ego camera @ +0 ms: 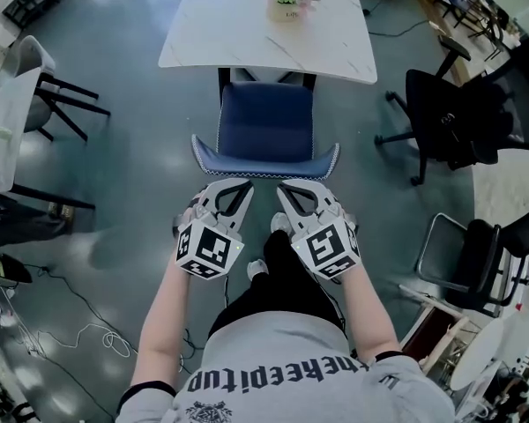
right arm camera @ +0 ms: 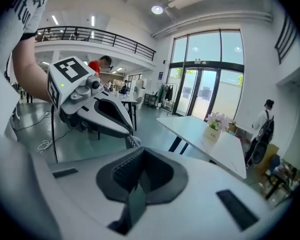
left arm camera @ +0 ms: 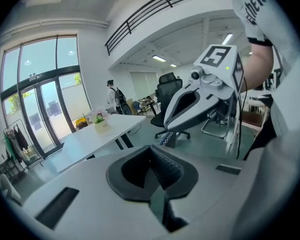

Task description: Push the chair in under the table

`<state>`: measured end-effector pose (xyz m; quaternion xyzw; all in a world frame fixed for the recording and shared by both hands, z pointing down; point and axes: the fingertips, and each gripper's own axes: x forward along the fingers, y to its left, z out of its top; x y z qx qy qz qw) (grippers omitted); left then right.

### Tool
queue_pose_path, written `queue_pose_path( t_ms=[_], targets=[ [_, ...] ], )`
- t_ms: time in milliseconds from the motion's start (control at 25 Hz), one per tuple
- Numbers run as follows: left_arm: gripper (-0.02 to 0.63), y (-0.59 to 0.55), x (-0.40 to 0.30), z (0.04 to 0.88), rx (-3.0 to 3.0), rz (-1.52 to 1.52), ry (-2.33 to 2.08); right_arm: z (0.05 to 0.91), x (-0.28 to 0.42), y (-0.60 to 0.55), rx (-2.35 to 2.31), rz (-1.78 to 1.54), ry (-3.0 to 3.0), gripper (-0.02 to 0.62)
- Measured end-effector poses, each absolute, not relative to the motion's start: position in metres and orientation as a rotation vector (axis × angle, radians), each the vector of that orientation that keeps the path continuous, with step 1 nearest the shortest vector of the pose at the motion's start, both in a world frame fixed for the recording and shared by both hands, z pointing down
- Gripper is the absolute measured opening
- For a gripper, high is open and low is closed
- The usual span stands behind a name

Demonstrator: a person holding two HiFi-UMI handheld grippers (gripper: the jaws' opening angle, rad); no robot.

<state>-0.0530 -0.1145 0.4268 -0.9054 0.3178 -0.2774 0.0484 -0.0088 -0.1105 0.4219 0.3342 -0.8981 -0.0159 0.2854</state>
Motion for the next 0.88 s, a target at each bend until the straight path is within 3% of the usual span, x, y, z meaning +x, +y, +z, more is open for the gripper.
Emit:
queue_pose_path(
  t_ms=[880],
  targets=[
    [0.014, -0.071, -0.036, 0.312, -2.979, -0.187, 0.979, 0.308, -0.026, -0.066, 1.047, 0.084, -2.751, 0.011]
  ],
)
